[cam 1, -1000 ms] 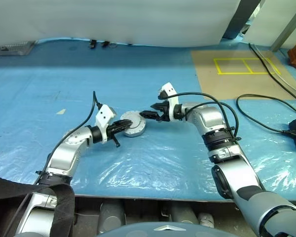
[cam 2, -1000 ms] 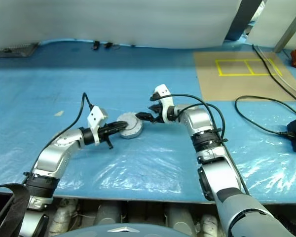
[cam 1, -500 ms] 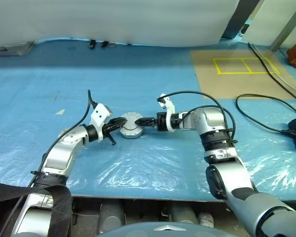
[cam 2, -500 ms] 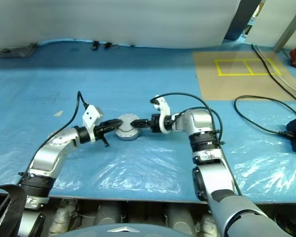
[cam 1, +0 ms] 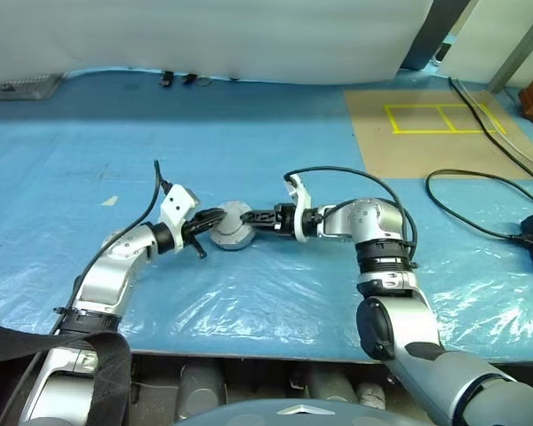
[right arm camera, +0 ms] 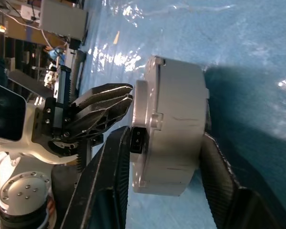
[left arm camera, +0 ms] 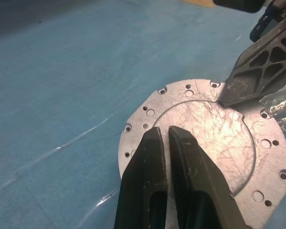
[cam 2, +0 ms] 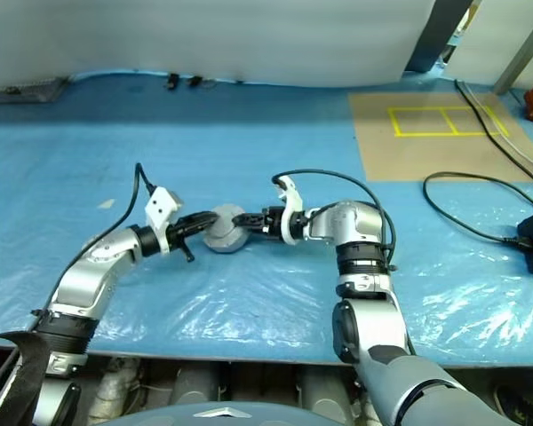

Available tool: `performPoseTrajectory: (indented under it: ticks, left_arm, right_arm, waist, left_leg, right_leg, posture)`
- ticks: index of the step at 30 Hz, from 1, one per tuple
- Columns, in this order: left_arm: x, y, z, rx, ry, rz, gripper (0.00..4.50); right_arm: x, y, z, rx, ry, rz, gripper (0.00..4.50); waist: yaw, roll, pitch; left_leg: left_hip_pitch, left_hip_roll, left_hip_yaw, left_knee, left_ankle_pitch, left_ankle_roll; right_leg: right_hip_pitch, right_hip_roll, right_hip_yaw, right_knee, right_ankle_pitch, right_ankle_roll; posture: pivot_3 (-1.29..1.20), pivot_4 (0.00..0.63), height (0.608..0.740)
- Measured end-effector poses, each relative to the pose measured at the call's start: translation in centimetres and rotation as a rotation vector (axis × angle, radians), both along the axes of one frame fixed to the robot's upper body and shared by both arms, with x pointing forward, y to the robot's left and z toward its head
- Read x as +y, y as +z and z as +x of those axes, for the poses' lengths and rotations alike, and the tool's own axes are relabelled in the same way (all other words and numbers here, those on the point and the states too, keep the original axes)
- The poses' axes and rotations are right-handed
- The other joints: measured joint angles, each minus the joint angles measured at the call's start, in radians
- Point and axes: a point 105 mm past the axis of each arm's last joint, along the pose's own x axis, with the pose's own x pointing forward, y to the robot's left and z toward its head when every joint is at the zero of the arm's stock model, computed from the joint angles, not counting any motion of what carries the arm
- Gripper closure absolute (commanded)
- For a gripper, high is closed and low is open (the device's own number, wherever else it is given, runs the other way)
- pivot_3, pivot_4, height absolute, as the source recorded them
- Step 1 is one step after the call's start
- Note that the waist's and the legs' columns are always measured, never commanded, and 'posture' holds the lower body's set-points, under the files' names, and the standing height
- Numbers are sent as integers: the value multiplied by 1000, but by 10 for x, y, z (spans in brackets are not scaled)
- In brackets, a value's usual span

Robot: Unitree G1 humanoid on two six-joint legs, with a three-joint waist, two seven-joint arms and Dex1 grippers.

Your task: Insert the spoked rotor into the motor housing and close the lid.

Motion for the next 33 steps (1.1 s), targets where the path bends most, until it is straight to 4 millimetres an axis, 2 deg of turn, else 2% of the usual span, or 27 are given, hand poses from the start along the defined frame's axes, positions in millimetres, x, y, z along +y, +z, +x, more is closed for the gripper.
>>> performPoseTrajectory:
  ticks: [2,11,16,21,25,28,30,33]
  left_arm:
    - [0,0,0,-3,1,-3,4202]
    - [-1,2,2,-21,27,-26,4202]
    - [0,8,8,-40,110,-151,4202]
    - [18,20,8,-54,251,-331,4202]
    - [39,18,-6,-22,369,-480,4202]
    - [57,14,-18,9,483,-644,4202]
    - [62,4,-30,56,536,-741,4202]
    - [63,-19,-48,161,603,-855,3592]
  right_arm:
    - [-2,-2,0,19,-12,2,3440]
    - [0,-2,-2,22,5,-17,3439]
    - [2,-1,-3,26,10,-7,3439]
    - [10,-3,-6,58,18,36,3439]
    - [19,-2,-4,96,10,86,3439]
    - [20,10,4,64,-17,127,3439]
    - [22,19,10,45,-38,168,3439]
    - [20,29,19,14,-80,200,3439]
  waist:
    - [1,0,0]
    - [0,0,0]
    - [-4,0,0]
    - [-3,0,0]
    - [-2,0,0]
    - [2,0,1]
    - [2,-1,1]
    - [3,-3,2]
  left_leg:
    - [0,0,0,0,0,0]
    - [-1,0,0,-1,0,0]
    - [-1,0,0,-1,0,0]
    - [-5,0,0,-1,0,-1]
    - [-12,0,0,0,0,-1]
    - [-15,0,1,2,0,-1]
    - [-15,0,1,2,0,-1]
    - [-15,1,2,2,0,-1]
  right_leg:
    - [0,0,0,0,0,0]
    - [0,0,0,-1,0,0]
    - [-1,1,0,-1,0,0]
    - [-3,1,-1,-3,0,0]
    - [-8,1,-3,-3,0,0]
    - [-9,0,-5,-3,0,0]
    - [-9,0,-4,-3,0,0]
    - [-9,1,-6,-3,0,0]
  posture:
    - [0,150,740]
    - [0,150,740]
    - [0,150,740]
    - [0,150,740]
    - [0,150,740]
    - [0,150,740]
    - [0,150,740]
    - [0,150,740]
